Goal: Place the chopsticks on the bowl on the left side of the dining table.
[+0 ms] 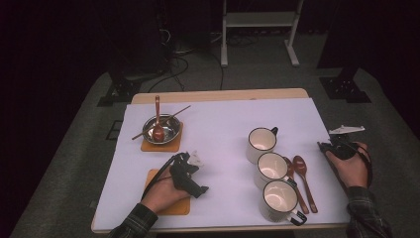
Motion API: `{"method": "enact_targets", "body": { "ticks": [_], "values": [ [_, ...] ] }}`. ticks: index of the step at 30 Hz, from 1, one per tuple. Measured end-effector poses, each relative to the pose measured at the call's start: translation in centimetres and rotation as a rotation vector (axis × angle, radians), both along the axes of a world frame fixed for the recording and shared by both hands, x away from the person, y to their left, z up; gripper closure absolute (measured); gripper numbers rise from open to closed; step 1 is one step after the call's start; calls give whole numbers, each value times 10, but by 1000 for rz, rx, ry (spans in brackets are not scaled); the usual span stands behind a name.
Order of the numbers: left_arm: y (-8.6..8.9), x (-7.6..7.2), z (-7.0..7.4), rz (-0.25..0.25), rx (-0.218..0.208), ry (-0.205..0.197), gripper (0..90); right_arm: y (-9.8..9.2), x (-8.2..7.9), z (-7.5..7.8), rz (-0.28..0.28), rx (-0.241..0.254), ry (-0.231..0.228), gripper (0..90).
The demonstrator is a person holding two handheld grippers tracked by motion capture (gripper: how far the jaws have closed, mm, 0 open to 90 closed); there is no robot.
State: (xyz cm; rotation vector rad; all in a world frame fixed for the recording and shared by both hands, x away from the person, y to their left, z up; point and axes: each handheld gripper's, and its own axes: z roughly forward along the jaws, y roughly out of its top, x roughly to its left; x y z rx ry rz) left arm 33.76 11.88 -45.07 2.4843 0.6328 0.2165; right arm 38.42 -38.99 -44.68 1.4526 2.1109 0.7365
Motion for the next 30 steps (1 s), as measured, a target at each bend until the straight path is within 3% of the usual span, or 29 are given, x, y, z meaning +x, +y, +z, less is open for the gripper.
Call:
{"method": "enact_targets", "body": {
  "ticks": [16, 30],
  "values": [
    [0, 0, 0, 0, -1, 0, 0, 4, 1, 0, 10, 18, 21, 824],
    [0, 0, 0, 0, 0, 1, 0, 19, 3, 1, 58, 40, 38, 829]
  ]
}}
